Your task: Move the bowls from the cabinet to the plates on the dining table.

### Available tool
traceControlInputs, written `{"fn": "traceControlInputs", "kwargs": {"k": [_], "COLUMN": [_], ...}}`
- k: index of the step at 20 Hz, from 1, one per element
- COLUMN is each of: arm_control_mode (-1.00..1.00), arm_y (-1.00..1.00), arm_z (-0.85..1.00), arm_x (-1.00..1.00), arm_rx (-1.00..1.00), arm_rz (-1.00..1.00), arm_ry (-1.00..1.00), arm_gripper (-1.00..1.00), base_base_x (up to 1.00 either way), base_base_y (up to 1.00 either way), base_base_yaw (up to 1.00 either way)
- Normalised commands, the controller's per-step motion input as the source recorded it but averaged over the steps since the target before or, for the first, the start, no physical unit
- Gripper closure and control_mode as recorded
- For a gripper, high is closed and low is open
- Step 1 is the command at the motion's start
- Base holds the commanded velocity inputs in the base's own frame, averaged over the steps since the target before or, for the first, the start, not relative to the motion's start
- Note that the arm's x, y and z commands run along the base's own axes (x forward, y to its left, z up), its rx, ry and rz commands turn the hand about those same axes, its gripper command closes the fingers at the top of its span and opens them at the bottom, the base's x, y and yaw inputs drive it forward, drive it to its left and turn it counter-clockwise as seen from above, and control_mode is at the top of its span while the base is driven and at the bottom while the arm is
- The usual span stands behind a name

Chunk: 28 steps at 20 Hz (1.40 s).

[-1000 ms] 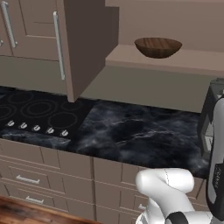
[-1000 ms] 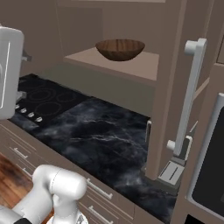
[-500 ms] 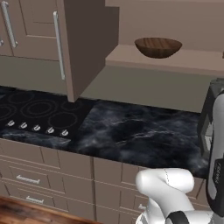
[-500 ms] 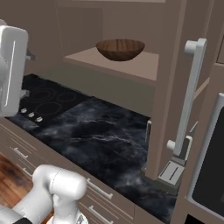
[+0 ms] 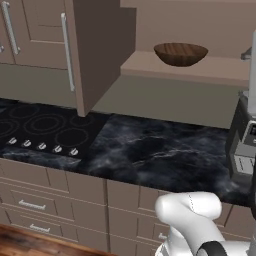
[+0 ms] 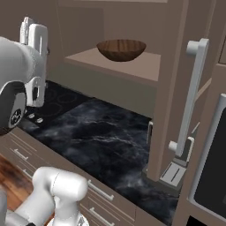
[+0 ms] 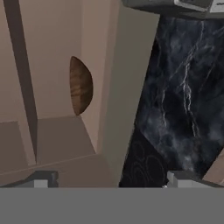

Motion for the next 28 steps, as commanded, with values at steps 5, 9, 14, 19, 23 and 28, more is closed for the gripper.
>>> {"fn": "traceControlInputs", "kwargs": {"k": [5, 9, 14, 19, 23, 28], "arm_control_mode": [-1.0, -1.0, -1.0, -1.0, -1.0, -1.0], "arm_y": [-0.16, -0.11, -0.01, -0.07, -0.15, -0.18], "arm_z": [0.0, 0.01, 0.07, 0.23, 0.28, 0.06], "arm_x": [0.21, 0.16, 0.18, 0.31, 0.26, 0.05], "arm_rx": [-0.01, -0.03, -0.15, -0.19, -0.14, -0.15], "arm_rz": [0.26, 0.22, 0.15, 0.13, 0.1, 0.04], "arm_ry": [-0.13, -0.17, -0.12, -0.03, 0.0, -0.02], "arm_gripper": [-1.0, -1.0, -1.0, -1.0, -1.0, -1.0], "base_base_x": [0.0, 0.0, 0.0, 0.0, 0.0, 0.0], "base_base_y": [0.0, 0.0, 0.0, 0.0, 0.0, 0.0], "base_base_yaw": [0.0, 0.0, 0.0, 0.0, 0.0, 0.0]}}
